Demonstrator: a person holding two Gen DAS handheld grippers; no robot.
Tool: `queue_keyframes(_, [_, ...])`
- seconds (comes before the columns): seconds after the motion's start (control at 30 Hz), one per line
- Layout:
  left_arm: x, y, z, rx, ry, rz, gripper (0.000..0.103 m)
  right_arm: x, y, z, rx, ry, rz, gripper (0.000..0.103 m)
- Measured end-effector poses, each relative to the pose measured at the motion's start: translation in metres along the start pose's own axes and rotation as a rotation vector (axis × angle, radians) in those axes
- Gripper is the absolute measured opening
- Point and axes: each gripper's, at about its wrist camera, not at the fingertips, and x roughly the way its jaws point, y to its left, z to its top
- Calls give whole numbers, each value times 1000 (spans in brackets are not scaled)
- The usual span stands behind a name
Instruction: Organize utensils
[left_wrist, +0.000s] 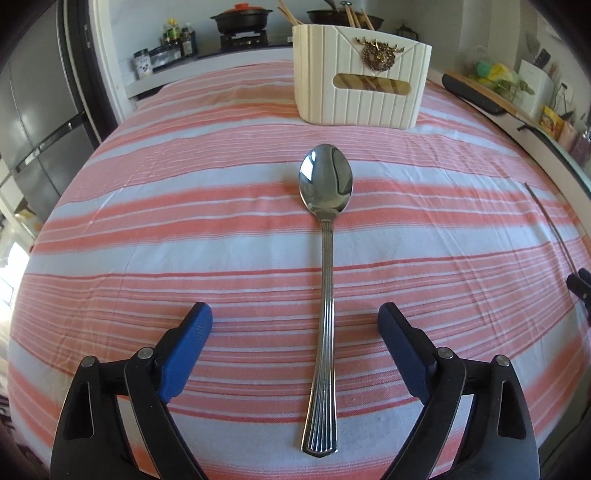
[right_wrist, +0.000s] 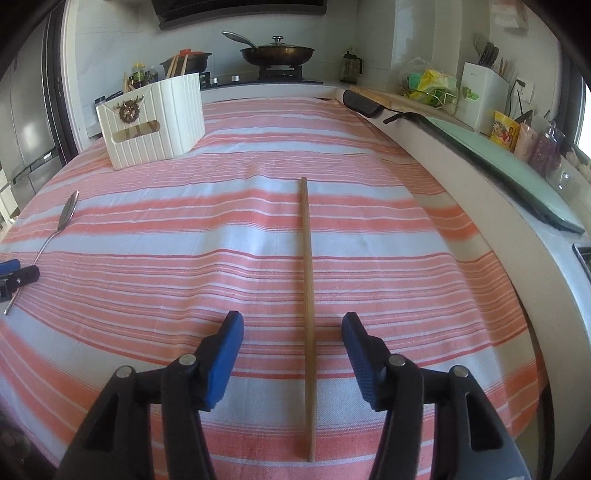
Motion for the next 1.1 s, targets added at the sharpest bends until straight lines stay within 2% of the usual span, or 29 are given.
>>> queue_keyframes(0.67, [0, 2, -1, -7, -1, 0, 98, -1, 2, -8, -16, -59, -11, 59])
queue_keyframes(1.1, [1, 3, 0, -8, 4, -6, 100, 0, 2, -7, -19, -47, -9, 59])
